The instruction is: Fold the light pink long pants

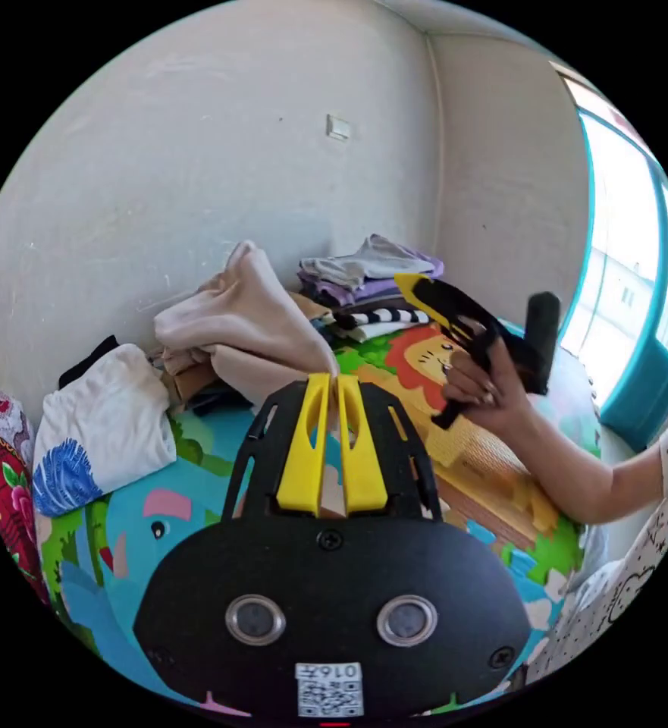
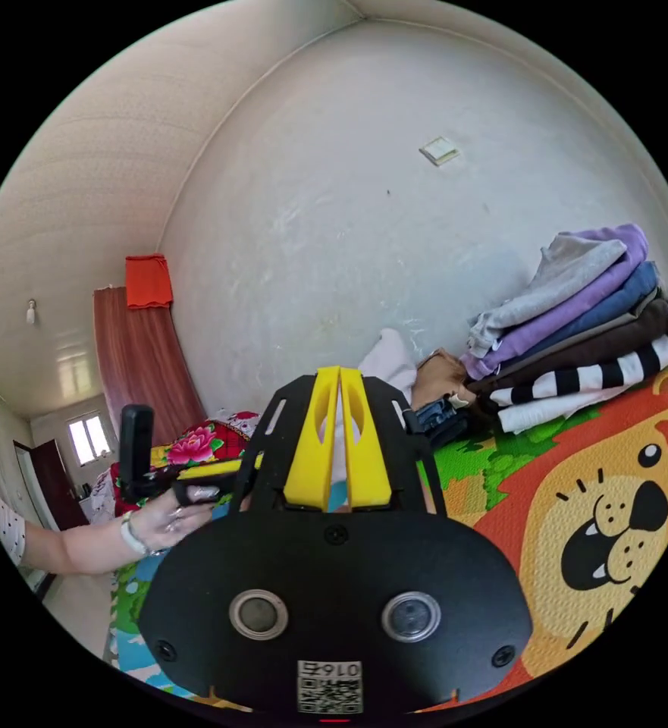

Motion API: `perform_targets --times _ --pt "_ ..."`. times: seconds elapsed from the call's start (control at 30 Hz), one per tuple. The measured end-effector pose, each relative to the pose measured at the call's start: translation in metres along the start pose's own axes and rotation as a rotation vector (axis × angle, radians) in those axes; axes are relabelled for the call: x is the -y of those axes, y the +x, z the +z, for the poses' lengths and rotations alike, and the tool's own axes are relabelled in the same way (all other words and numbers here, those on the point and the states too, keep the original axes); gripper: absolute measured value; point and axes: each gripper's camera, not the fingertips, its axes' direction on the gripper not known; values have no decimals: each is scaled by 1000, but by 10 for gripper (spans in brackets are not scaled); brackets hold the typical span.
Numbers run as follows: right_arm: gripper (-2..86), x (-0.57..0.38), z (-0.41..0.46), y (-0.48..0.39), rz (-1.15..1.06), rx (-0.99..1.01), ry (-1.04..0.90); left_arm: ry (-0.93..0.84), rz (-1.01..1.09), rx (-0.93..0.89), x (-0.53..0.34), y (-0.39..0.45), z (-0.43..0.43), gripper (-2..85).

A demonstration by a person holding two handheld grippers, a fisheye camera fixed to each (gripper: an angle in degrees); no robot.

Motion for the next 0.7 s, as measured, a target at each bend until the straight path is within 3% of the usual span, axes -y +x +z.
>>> perform_targets --times 0.1,0.27,0.37,0.5,0.57,0.7 --pt "0 1 -13 -22 -2 6 72 -14 101 -19 -46 57 -45 -8" --pt "-1 29 -36 -110 -136 -131 -87 -96 300 227 -127 160 -100 -6" --pt "4 40 -43 -160 -303 -113 -170 -96 370 224 -167 206 -128 -6" --pt "36 28 -25 -188 -392 -111 -387 -76 184 110 -201 216 -155 -6" --pt "117 0 10 -187 -403 -120 -630 -26 -10 4 -221 205 -171 -5" --pt "126 -63 63 -173 -409 -179 -1028 22 -148 -72 -250 196 -186 -6"
